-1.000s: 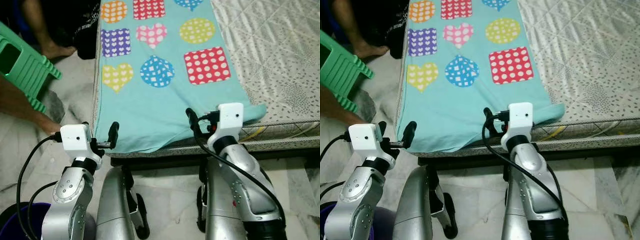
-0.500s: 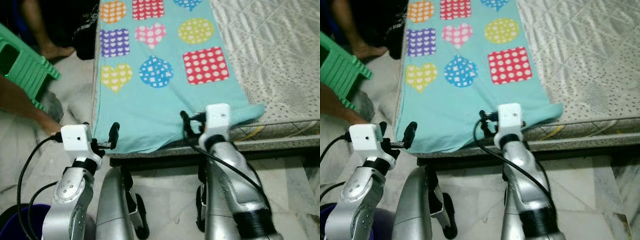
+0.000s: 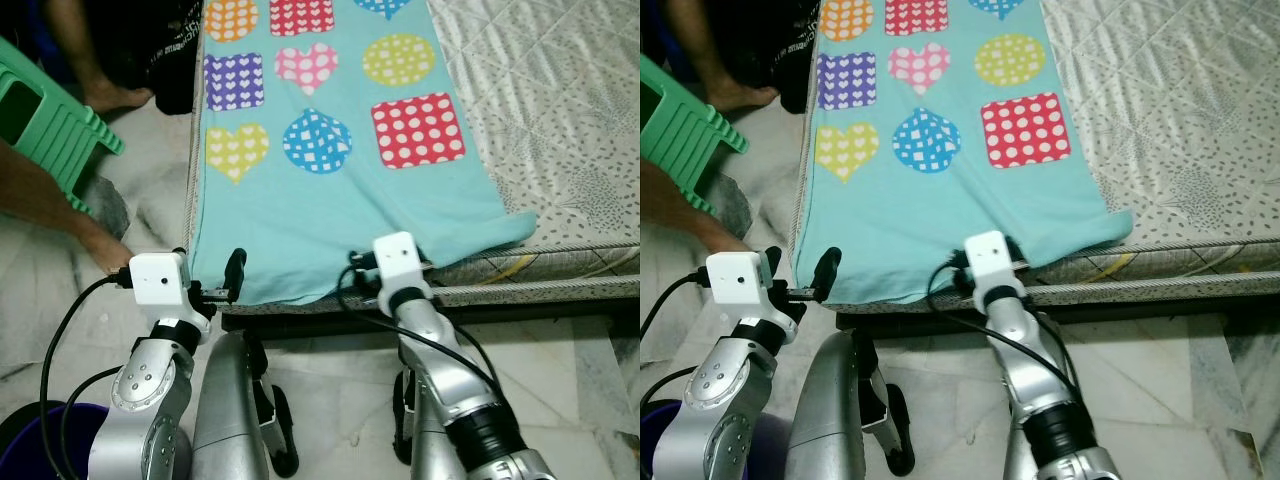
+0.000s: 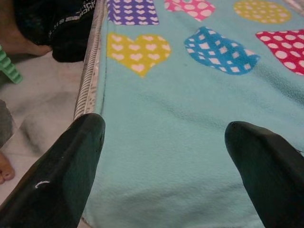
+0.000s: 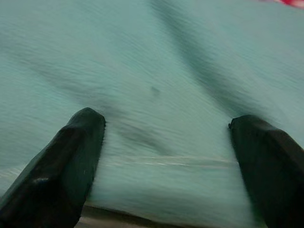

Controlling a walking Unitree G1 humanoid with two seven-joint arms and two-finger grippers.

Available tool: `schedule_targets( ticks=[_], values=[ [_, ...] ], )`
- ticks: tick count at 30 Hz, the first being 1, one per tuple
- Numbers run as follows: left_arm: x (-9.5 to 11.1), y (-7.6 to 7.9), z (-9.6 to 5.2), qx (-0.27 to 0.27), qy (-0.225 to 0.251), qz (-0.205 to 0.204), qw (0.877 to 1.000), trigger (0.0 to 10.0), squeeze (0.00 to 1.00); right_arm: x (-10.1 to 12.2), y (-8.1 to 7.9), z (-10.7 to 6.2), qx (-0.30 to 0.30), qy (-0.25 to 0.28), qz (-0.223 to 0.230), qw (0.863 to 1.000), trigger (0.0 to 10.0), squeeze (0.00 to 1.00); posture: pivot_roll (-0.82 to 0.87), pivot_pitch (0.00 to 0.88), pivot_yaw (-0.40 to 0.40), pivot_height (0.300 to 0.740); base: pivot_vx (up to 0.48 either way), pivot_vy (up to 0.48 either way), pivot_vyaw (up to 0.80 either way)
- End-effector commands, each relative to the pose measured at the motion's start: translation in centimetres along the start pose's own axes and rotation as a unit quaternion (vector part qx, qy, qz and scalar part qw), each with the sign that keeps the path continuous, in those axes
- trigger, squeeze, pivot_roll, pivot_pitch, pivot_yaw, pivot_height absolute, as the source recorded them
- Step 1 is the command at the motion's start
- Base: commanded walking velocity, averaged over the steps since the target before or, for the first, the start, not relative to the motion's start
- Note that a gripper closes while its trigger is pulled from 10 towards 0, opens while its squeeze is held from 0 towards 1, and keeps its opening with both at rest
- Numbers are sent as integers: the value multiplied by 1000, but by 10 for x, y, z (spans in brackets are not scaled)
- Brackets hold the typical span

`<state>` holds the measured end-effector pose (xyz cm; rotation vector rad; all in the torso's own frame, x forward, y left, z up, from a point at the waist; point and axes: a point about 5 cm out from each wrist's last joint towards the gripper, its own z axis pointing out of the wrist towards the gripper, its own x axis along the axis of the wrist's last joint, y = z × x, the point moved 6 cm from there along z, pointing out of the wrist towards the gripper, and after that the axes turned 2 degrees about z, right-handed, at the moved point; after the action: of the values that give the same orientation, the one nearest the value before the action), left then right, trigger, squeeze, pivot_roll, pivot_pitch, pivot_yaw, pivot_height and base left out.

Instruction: Clean up the room

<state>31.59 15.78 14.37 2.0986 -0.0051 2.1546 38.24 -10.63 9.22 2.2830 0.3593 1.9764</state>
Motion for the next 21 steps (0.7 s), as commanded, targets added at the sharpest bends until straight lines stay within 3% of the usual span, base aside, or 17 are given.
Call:
schedule_targets(
  ticks=[1, 2, 3, 5, 7, 8, 9, 11, 15, 18, 21],
  values=[
    [-10, -8, -4, 9, -18, 9, 1000, 10000, 0, -21, 21, -7, -32, -35, 5, 999, 10000, 0, -73, 316, 129, 567, 0, 0, 0],
    [-10, -9, -4, 9, -18, 9, 1000, 10000, 0, -22, 29, -9, -38, -35, 5, 999, 10000, 0, -78, 310, 130, 567, 0, 0, 0],
    [-10, -11, -4, 10, -18, 9, 1000, 10000, 0, -24, 47, -15, -53, -35, -4, 998, 10000, 0, -84, 307, 130, 567, 0, 0, 0],
    [-10, -12, -5, 11, -19, 10, 1000, 10000, 0, -25, 56, -19, -59, -35, -9, 998, 10000, 0, -84, 307, 130, 567, 0, 0, 0],
    [-13, -15, -6, 13, -21, 12, 1000, 10000, 0, -29, 82, -38, -72, -38, -25, 996, 10000, 0, -102, 295, 128, 567, 0, 0, 0],
    [-13, -15, -6, 13, -21, 12, 1000, 10000, 0, -29, 82, -38, -72, -38, -25, 996, 10000, 0, -102, 295, 128, 567, 0, 0, 0],
    [-13, -16, -6, 13, -21, 12, 1000, 10000, 0, -31, 90, -49, -71, -39, -30, 996, 10000, 0, -110, 289, 128, 567, 0, 0, 0],
    [-14, -16, -6, 13, -22, 13, 1000, 10000, 0, -31, 92, -57, -67, -41, -30, 996, 10000, 0, -117, 286, 129, 567, 0, 0, 0],
    [-16, -17, -5, 7, -24, 15, 1000, 10000, 0, -40, 84, -105, -18, -59, -34, 998, 10000, 0, -144, 268, 136, 567, 0, 0, 0],
    [-17, -16, -3, 2, -24, 14, 1000, 10000, 0, -47, 78, -122, -5, -68, -28, 997, 10000, 0, -158, 256, 140, 567, 0, 0, 0],
    [-18, -15, -1, 0, -24, 14, 1000, 10000, 0, -43, 77, -126, -15, -57, -7, 998, 10000, 0, -168, 244, 145, 567, 0, 0, 0]
  ],
)
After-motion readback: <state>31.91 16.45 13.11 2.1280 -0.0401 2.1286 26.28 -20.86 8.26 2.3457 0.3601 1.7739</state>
